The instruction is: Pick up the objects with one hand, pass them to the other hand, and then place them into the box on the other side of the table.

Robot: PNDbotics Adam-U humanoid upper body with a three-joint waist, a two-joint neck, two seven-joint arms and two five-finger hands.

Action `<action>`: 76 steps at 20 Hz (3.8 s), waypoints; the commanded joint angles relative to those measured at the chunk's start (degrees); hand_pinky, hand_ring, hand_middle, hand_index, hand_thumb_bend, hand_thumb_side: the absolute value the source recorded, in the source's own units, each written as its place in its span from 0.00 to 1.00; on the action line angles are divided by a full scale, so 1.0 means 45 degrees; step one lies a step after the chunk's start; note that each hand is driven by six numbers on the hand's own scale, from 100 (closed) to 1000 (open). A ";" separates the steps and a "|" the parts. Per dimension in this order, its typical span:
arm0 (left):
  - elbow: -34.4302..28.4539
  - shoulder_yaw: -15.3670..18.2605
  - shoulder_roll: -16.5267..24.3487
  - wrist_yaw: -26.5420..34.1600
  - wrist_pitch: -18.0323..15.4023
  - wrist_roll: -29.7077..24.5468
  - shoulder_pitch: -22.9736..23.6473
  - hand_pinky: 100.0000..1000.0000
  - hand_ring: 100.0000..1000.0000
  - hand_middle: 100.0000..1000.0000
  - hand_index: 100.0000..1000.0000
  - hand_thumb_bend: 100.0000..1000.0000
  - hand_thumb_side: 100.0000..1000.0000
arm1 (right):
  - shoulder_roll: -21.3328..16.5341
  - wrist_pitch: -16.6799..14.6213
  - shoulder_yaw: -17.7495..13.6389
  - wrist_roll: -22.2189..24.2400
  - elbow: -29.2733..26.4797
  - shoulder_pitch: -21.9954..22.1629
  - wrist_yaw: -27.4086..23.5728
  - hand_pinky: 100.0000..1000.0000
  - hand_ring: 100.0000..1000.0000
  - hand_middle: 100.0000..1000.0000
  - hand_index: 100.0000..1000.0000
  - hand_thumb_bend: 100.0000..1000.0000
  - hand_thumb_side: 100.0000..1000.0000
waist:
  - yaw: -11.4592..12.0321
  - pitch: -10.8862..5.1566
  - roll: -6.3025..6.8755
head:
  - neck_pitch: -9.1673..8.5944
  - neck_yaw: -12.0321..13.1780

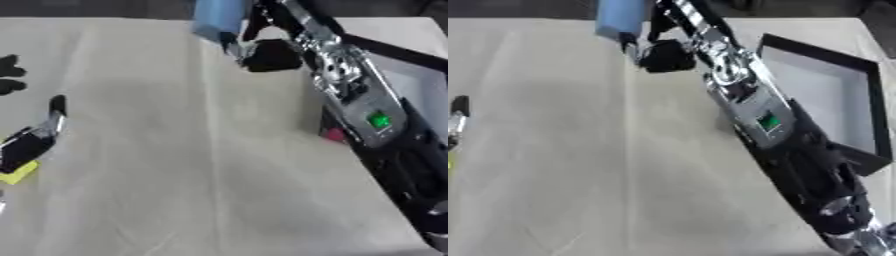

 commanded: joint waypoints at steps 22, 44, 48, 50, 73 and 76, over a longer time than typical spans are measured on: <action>-0.2386 0.2959 0.1946 0.2677 0.0035 0.3141 0.1557 0.77 0.70 0.74 0.87 0.26 0.45 | -0.3943 0.1818 -0.3838 -0.1445 0.3178 0.3907 0.0989 0.71 0.51 0.31 0.48 0.12 0.00 | 0.0045 -0.0114 0.0252 | -0.0596 -0.1470; -0.2332 0.3443 0.2944 0.2284 0.0713 0.3217 0.1783 0.78 0.71 0.73 0.87 0.31 0.37 | -0.3665 0.0952 -0.4967 -0.1432 0.1028 0.4023 0.2738 0.82 0.76 0.75 0.89 0.00 0.03 | 0.0126 -0.0303 0.0336 | -0.0435 -0.0088; -0.2076 0.3489 0.4246 0.2529 0.1555 0.1409 0.1769 0.80 0.72 0.73 0.88 0.36 0.35 | -0.3578 -0.0392 -0.4431 -0.3768 -0.0210 0.3959 -0.0076 0.83 0.76 0.76 0.90 0.00 0.21 | 0.0292 -0.0344 0.0471 | -0.0271 0.0579; -0.1848 0.3510 0.5001 0.2667 0.1967 0.0170 0.1731 0.81 0.73 0.74 0.90 0.40 0.33 | -0.3518 -0.0825 -0.4187 -0.4330 -0.0600 0.3846 -0.0588 0.82 0.76 0.75 0.90 0.06 0.20 | 0.0374 -0.0363 0.0515 | -0.0220 0.0864; -0.2059 -0.0632 0.9427 0.4022 0.6405 -0.8513 -0.0651 0.91 0.79 0.74 0.84 0.77 0.39 | -0.3138 -0.0910 -0.3306 -0.4921 -0.1101 0.3352 -0.0998 0.81 0.73 0.72 0.87 0.10 0.16 | 0.0509 -0.0388 0.0663 | 0.0095 0.1838; -0.2257 -0.1361 0.9214 0.3378 0.7103 -0.8696 -0.0811 0.90 0.78 0.73 0.83 0.80 0.32 | -0.3119 -0.0922 -0.3303 -0.4977 -0.1088 0.3404 -0.1032 0.81 0.72 0.71 0.87 0.10 0.17 | 0.0524 -0.0393 0.0730 | 0.0143 0.1883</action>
